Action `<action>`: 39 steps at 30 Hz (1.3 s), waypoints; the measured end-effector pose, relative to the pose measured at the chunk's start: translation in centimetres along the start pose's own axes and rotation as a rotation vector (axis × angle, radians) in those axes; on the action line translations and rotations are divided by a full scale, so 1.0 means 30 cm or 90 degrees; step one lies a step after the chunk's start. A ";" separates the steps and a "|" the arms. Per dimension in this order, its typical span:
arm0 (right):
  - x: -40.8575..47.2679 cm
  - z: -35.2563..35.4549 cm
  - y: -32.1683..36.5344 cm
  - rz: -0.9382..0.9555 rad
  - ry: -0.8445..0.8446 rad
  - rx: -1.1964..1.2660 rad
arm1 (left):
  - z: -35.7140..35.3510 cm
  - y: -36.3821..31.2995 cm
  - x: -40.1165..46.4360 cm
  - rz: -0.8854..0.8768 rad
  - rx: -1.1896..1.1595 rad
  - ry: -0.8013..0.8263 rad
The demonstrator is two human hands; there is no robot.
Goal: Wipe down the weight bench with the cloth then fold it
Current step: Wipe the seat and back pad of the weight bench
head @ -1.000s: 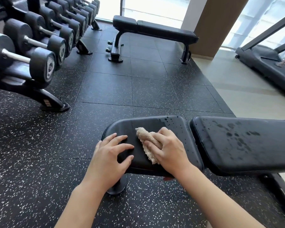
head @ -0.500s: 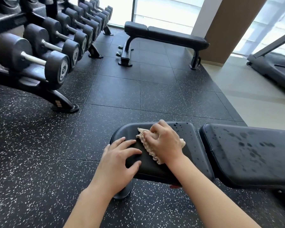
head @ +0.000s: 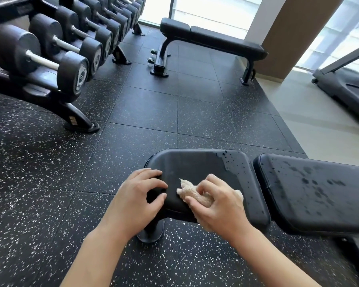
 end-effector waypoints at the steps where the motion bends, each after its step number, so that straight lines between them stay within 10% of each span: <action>1: 0.008 -0.002 0.005 -0.009 -0.005 -0.007 | 0.008 0.002 -0.001 0.004 0.000 -0.007; 12: 0.368 -0.092 0.119 0.009 -0.095 0.027 | 0.055 0.028 0.007 0.051 0.031 -0.031; 22: 0.094 -0.018 0.068 0.238 -0.054 0.037 | 0.051 0.031 0.012 0.059 0.022 -0.023; 39: 0.244 0.014 0.031 0.053 0.030 0.063 | 0.044 0.026 0.020 0.066 0.002 -0.025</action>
Point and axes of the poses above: each hand's wrist, its own x-axis towards the middle knuckle, its own z-axis out of the back of the hand, y = z × x, the point moved 6 cm from there along x, towards the middle knuckle, and after that the axes turned 10 degrees about -x, right-handed, at the moved point
